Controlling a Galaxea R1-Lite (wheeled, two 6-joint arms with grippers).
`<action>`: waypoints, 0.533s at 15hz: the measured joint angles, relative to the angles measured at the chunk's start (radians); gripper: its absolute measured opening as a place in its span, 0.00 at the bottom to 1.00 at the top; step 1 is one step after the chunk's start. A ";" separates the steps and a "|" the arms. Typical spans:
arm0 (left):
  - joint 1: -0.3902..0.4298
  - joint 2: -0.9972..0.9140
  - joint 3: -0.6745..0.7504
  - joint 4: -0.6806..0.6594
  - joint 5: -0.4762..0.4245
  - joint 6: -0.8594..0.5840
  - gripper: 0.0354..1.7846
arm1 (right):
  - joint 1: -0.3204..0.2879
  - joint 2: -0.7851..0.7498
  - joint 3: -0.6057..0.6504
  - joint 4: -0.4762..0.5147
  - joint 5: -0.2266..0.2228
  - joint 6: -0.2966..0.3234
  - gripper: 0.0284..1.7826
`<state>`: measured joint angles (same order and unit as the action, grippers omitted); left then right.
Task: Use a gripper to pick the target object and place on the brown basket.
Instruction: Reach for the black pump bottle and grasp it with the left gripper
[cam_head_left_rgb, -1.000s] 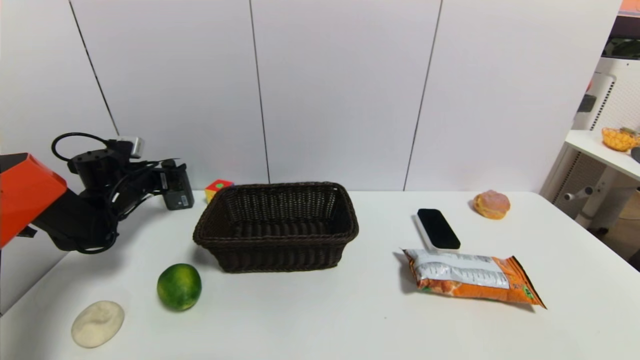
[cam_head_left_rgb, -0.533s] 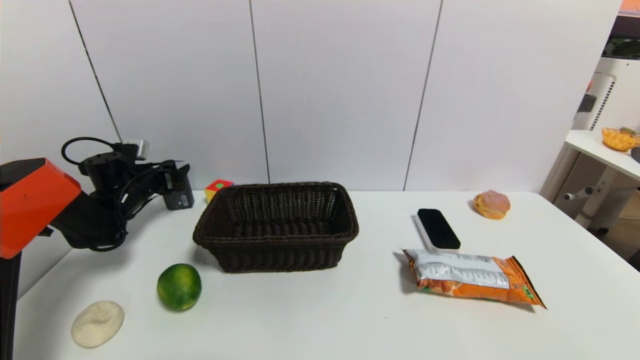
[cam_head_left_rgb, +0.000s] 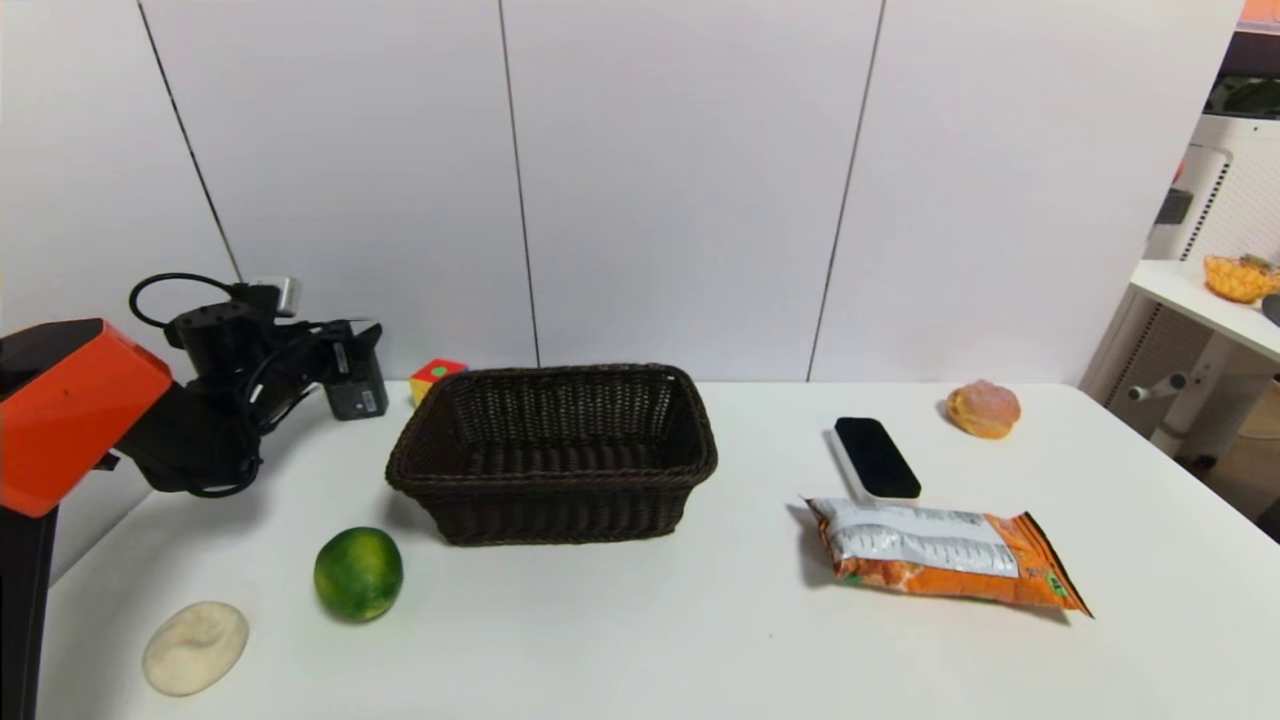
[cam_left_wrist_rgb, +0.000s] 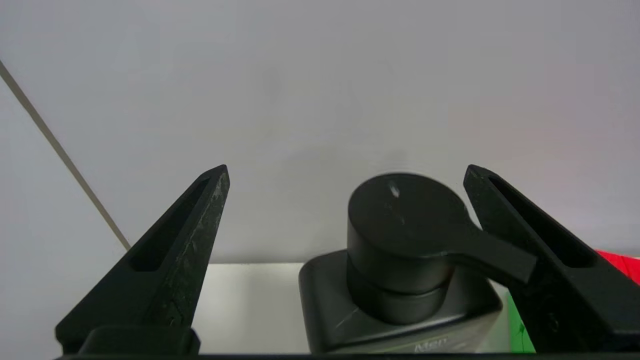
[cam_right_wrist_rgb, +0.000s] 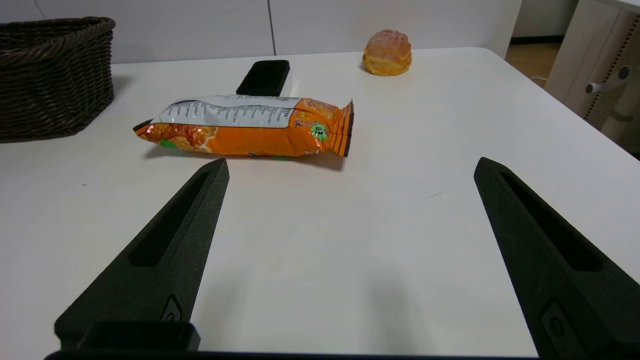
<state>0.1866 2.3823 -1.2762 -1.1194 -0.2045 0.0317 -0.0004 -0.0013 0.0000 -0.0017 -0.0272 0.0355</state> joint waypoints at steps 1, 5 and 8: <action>0.000 0.001 -0.003 0.001 0.000 0.000 0.94 | 0.000 0.000 0.000 0.000 0.000 0.000 0.95; 0.000 0.012 -0.007 -0.001 0.000 0.000 0.66 | 0.000 0.000 0.000 0.000 -0.001 0.001 0.95; 0.001 0.015 -0.010 -0.001 0.000 -0.006 0.46 | 0.000 0.000 0.000 0.000 0.000 0.000 0.95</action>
<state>0.1874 2.3977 -1.2857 -1.1209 -0.2045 0.0260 -0.0004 -0.0013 -0.0004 -0.0013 -0.0272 0.0360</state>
